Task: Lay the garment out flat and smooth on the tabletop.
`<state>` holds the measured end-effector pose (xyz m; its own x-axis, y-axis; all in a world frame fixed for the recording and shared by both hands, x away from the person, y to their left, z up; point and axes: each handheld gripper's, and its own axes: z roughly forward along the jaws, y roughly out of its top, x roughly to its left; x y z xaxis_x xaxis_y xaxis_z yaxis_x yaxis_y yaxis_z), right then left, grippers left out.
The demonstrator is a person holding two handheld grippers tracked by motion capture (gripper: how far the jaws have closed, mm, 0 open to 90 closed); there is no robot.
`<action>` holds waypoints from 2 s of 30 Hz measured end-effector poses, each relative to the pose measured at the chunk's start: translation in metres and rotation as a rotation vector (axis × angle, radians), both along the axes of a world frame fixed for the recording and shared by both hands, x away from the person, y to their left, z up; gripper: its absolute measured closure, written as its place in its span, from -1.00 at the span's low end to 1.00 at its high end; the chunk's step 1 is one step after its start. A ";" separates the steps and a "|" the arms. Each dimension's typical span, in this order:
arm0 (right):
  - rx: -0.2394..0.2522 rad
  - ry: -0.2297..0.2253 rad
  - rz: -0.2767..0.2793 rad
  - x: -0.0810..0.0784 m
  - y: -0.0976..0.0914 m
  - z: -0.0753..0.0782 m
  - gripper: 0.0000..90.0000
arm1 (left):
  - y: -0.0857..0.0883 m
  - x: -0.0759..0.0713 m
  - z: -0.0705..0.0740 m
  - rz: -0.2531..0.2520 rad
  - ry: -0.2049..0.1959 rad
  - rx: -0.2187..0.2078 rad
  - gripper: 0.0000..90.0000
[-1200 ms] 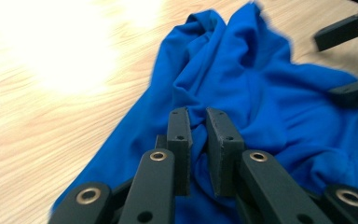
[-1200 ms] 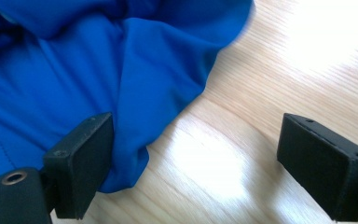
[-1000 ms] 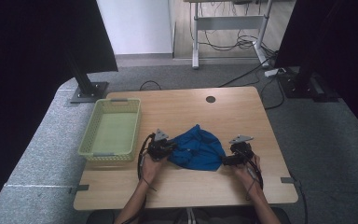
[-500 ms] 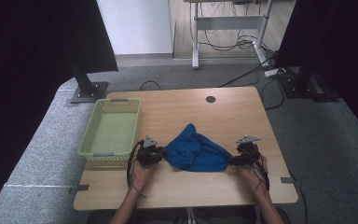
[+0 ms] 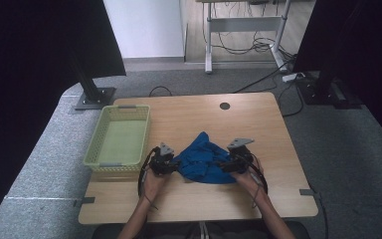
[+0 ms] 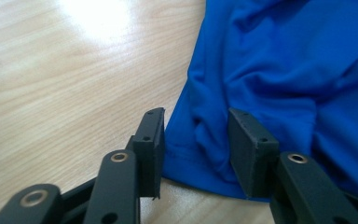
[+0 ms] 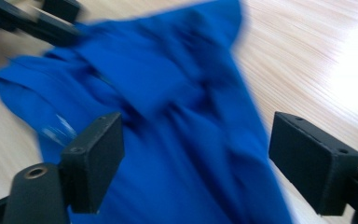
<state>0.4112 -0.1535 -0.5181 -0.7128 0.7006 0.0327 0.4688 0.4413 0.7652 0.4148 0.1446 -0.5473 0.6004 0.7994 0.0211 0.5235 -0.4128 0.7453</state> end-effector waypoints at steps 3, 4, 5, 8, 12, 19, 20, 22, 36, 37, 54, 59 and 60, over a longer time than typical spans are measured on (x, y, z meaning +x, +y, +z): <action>0.001 0.007 0.089 0.004 0.027 0.003 -0.42 | 0.000 0.000 0.001 -0.001 0.000 0.012 0.26; -0.004 0.007 0.108 0.005 0.036 0.003 -0.39 | 0.000 -0.001 0.001 -0.001 -0.001 0.018 0.26; -0.013 0.003 0.128 0.007 0.044 0.003 -0.31 | -0.001 -0.001 0.001 0.000 -0.002 0.018 0.26; -0.048 0.006 0.170 0.011 0.066 0.000 -0.13 | 0.000 -0.003 0.000 0.001 -0.008 0.021 0.26; -0.124 0.011 0.187 0.015 0.080 -0.008 0.35 | 0.001 -0.005 0.000 0.005 -0.013 0.016 0.26; -0.112 0.025 0.152 0.008 0.059 -0.007 0.96 | 0.000 -0.007 0.000 0.018 -0.016 0.026 0.32; -0.110 0.014 0.140 0.005 0.053 -0.006 0.96 | 0.000 -0.007 0.000 0.020 -0.015 0.027 0.32; -0.096 0.006 0.118 0.000 0.037 -0.004 0.96 | 0.002 -0.007 0.000 0.024 -0.012 0.021 0.33; -0.042 0.080 -0.064 -0.032 -0.068 -0.024 0.97 | 0.019 -0.026 0.001 0.069 -0.003 0.029 0.34; -0.034 0.084 -0.072 -0.033 -0.072 -0.025 0.97 | 0.020 -0.028 0.001 0.071 -0.001 0.026 0.34; 0.065 0.041 -0.138 -0.054 -0.105 -0.014 0.36 | 0.021 -0.050 0.018 -0.027 -0.029 -0.015 0.05; 0.066 0.039 -0.032 -0.061 -0.080 -0.010 0.20 | 0.011 -0.057 0.020 -0.132 -0.038 0.013 -0.06; 0.061 0.036 -0.009 -0.061 -0.074 -0.010 0.18 | 0.010 -0.059 0.019 -0.149 -0.044 0.023 -0.07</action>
